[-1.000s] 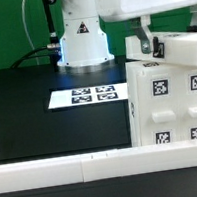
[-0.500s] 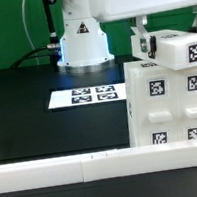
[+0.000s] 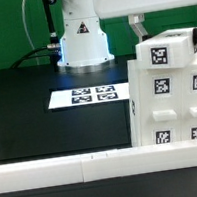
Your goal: Assemble cabinet
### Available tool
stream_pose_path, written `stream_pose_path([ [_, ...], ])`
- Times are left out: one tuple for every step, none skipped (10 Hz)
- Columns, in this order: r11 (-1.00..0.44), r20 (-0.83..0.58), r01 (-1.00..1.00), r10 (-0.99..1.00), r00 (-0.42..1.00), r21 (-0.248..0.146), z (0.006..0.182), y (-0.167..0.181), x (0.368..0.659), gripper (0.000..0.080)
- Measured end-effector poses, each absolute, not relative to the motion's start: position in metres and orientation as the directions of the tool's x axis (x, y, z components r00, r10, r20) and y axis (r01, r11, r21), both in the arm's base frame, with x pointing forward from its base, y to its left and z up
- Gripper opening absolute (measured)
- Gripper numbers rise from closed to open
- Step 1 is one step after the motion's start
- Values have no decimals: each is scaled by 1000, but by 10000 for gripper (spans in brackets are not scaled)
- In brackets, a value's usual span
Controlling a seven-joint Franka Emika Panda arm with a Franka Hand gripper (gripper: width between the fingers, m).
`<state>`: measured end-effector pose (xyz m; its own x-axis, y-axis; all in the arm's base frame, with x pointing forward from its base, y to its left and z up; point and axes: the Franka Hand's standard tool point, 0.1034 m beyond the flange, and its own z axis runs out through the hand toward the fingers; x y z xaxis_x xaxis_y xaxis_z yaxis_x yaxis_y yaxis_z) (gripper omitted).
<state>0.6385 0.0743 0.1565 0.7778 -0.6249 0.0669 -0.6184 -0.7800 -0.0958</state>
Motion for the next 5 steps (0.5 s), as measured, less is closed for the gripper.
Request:
stream_pose_path([
  [-744,62,-660,-667,742,-99,156,74,639,557],
  [-685,54,-721,-727,684,-104,156,73,639,557],
  [-630,46,-769,-776,630,-107,156,73,639,557],
  [-579,39,-808,-815,578,-109,156,72,639,557],
  [-400,6,-910,-916,402,-109,155,72,636,557],
])
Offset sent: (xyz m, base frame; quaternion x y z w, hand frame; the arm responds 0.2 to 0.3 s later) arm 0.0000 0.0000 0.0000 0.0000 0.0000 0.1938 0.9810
